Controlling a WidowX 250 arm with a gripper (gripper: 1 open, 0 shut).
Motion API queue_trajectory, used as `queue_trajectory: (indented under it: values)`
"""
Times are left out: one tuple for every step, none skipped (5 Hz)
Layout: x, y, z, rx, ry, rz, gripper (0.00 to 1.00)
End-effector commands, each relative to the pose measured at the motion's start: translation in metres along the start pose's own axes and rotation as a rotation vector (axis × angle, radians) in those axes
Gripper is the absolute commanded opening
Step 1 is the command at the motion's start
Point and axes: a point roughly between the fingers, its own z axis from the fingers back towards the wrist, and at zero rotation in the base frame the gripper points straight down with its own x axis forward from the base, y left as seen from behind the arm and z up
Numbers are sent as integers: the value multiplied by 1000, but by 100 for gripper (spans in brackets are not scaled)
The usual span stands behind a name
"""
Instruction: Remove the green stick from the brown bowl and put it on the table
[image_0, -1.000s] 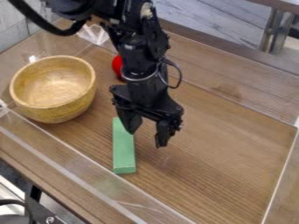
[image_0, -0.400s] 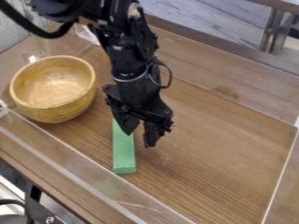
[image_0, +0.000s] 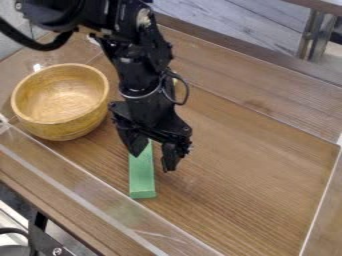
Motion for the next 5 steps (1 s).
queue_trajectory:
  values:
    - [5, -7, 8, 8, -52, 31, 100]
    - [4, -17, 9, 8, -58, 36, 100]
    - [5, -25, 18, 8, -63, 24, 100]
    - [7, -30, 27, 0, -69, 17, 100]
    - [6, -33, 12, 9, -73, 65, 100]
